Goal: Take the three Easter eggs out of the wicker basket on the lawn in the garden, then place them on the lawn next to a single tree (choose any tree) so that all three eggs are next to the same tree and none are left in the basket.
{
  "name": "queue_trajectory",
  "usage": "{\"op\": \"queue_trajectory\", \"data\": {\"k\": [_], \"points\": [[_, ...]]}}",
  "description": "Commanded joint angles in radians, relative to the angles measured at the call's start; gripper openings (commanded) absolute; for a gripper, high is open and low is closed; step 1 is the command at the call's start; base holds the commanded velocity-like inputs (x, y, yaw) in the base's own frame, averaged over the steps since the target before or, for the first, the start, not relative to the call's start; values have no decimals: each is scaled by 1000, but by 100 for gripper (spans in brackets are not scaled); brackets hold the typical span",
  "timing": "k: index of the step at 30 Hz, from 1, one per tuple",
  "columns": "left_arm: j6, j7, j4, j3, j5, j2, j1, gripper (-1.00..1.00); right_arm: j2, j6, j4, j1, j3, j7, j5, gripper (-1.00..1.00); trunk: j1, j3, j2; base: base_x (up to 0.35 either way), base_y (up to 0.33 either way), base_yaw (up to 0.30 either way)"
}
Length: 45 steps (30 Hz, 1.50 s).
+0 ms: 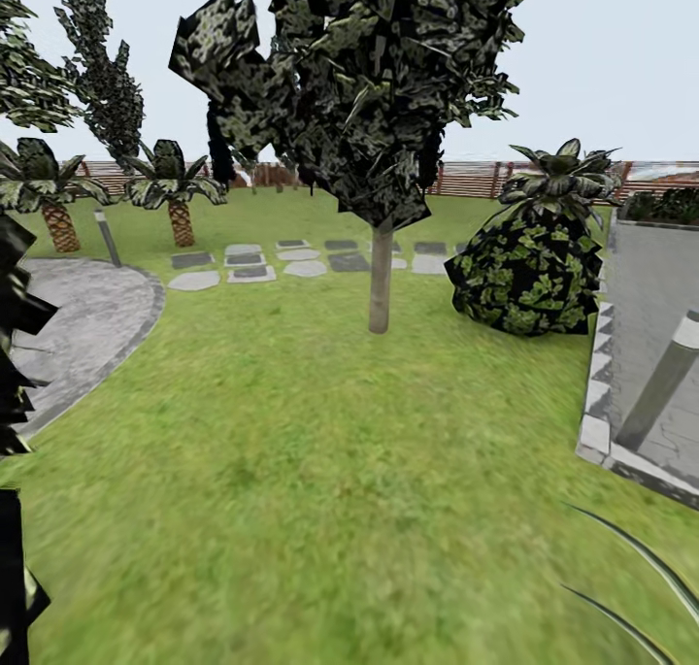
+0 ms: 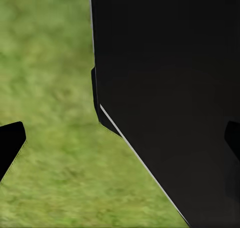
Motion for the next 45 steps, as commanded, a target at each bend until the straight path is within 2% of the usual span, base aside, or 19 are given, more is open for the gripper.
{"op": "queue_trajectory", "data": {"k": [1, 16, 25, 38, 45], "points": [[-1, 0, -2, 0, -1, 0, 1, 100, 0, 0, 2, -1, 1, 0, 0, 100, 1, -1, 0, 331, 0, 0], [-1, 0, -2, 0, -1, 0, 1, 100, 0, 0, 3, -1, 0, -1, -3, 100, 1, -1, 0, 331, 0, 5], [-1, 1, -2, 0, -1, 0, 1, 100, 0, 0, 3, -1, -2, -4, -6, 100, 1, -1, 0, 331, 0, 188], [-1, 1, -2, 0, -1, 0, 1, 100, 0, -1, 3, -1, -1, -4, -6, 100, 1, -1, 0, 331, 0, 21], [-1, 0, -2, 0, -1, 0, 1, 100, 0, 0, 2, -2, -2, -4, -7, 100, 1, -1, 0, 331, 0, 216]]}}
